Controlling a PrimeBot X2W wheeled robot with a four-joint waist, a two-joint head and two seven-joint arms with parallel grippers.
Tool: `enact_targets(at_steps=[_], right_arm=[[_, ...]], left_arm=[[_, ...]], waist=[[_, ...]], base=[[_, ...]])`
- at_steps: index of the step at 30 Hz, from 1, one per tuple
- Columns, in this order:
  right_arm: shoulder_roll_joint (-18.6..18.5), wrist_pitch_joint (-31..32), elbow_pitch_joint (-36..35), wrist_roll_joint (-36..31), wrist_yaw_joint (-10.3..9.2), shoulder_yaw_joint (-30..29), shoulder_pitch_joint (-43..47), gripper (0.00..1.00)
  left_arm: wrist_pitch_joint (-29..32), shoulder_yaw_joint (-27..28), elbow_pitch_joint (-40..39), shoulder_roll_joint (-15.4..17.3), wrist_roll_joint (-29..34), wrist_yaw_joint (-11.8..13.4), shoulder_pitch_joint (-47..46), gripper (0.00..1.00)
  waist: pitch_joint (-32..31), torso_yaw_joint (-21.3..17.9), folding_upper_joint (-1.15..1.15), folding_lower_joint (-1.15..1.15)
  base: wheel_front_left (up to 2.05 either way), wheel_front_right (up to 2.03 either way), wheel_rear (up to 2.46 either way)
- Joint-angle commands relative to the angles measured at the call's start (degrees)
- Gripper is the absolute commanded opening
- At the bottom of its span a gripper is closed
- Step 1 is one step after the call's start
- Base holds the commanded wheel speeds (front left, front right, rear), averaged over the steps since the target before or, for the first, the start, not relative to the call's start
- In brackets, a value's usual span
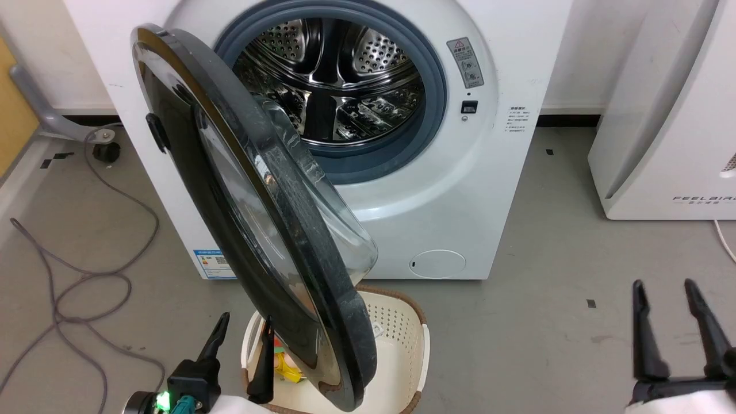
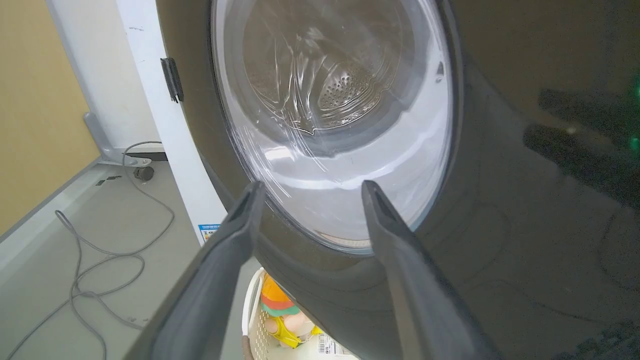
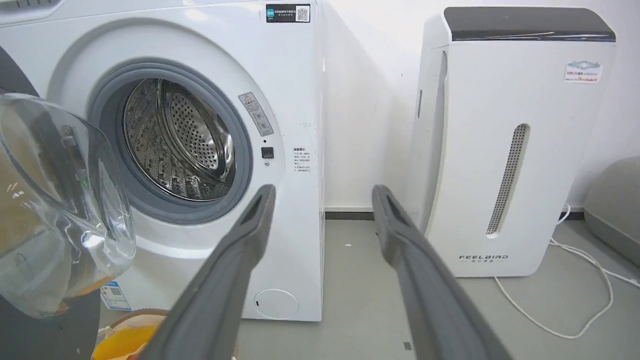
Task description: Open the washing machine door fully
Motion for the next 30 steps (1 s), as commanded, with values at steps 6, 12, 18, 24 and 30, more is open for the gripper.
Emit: enact_targets(at_steps=[6, 12, 18, 24, 30], right_arm=[[0.39, 3.85, -4.18, -5.19, 0.05, 4.94, 5.12, 1.00], [0.40, 4.50, -1.35, -4.13, 0.05, 6.29, 6.45, 1.00], [0.41, 3.78, 0.86, -2.92, 0.05, 5.88, 6.15, 1.00], [0.41, 3.46, 1.73, -2.47, 0.05, 5.95, 5.66, 1.00], [0.41, 3.40, 2.22, -2.03, 0.05, 5.93, 5.68, 1.00]], left_arm=[[-0.30, 0.43, 0.01, 0.52, -0.58, 0.38, -0.13, 1.00], [-0.30, 0.22, 0.06, 0.68, -0.36, 0.41, -0.28, 1.00], [-0.30, -0.01, 0.32, 0.93, -0.34, 0.27, -0.31, 0.06], [-0.30, -0.22, 0.59, 1.23, -0.53, 0.10, -0.37, 0.00], [0.46, -0.13, 0.16, 1.14, -1.49, 0.30, -0.44, 0.00]], waist=[[0.20, 0.03, 0.00, 0.00], [0.21, 0.32, 0.00, 0.00], [0.23, 0.36, 0.00, 0.00], [0.22, 0.20, 0.00, 0.00], [0.09, 0.19, 0.00, 0.00]], base=[[0.00, 0.00, 0.00], [0.00, 0.00, 0.00], [0.00, 0.00, 0.00], [0.00, 0.00, 0.00], [0.00, 0.00, 0.00]])
